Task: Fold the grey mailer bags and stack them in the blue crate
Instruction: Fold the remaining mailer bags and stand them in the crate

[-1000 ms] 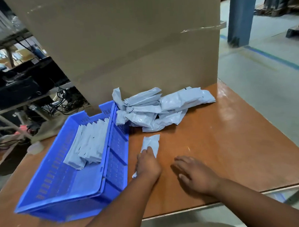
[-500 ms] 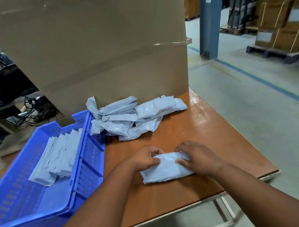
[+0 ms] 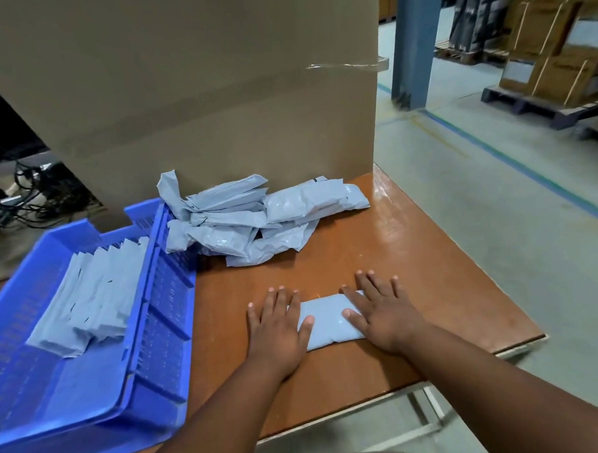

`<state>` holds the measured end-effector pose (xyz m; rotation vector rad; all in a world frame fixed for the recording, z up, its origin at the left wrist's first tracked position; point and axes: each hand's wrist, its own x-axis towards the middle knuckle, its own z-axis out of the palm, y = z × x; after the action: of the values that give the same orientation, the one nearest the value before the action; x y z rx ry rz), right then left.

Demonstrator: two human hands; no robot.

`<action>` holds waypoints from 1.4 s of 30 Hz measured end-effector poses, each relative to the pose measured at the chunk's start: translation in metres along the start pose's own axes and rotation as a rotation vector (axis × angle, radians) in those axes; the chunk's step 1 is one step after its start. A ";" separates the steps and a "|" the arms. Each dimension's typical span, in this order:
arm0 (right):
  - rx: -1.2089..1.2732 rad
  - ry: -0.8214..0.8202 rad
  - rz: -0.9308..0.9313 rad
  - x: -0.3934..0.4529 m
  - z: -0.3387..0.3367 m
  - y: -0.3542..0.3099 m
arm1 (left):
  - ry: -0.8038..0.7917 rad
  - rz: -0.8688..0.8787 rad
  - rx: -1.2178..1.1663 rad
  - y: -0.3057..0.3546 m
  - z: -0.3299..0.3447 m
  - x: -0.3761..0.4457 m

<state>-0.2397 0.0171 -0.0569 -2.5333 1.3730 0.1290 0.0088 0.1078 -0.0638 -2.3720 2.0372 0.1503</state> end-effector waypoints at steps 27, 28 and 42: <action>-0.053 0.162 0.175 0.034 0.023 -0.003 | 0.110 0.079 -0.022 0.092 0.015 0.042; -0.054 0.159 0.177 0.034 0.025 -0.003 | 0.109 0.088 -0.018 0.091 0.016 0.042; -0.091 0.071 0.169 0.026 -0.006 -0.015 | 0.013 0.102 -0.056 0.083 -0.010 0.035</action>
<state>-0.2136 0.0024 -0.0540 -2.5128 1.6445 0.1377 -0.0676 0.0603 -0.0522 -2.3066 2.1895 0.1966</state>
